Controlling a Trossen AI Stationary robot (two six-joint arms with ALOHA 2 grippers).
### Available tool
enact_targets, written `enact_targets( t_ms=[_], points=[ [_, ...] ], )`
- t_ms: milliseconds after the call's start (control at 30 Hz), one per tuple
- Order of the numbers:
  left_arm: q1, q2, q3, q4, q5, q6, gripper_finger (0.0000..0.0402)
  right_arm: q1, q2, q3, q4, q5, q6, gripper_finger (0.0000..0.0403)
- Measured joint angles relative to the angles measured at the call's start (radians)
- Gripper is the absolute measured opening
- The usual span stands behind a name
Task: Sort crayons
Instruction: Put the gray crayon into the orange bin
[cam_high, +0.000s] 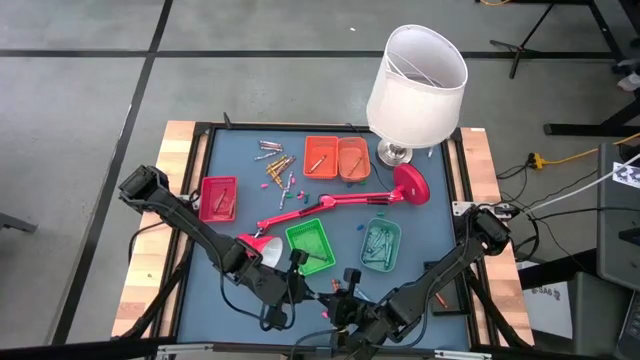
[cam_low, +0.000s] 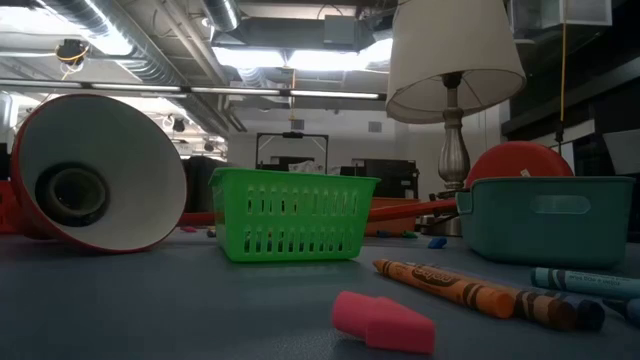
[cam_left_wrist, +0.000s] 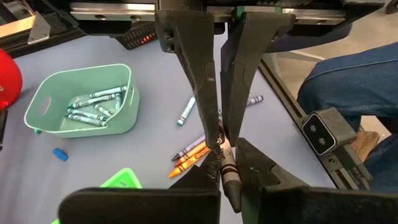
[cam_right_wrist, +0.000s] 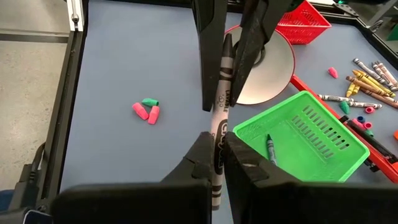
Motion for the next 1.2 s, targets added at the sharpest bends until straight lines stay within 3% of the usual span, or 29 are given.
enact_targets(
  t_ms=[1033,1200],
  points=[
    [0.001,0.0,0.0,-0.007,0.0,0.027,0.0005,0.001,0.0,0.0,0.0,0.0,-0.002,0.0014],
    [0.0,0.0,0.0,-0.008,-0.002,0.045,0.0029,0.001,0.0,0.0,0.0,0.001,-0.005,0.0014]
  ],
)
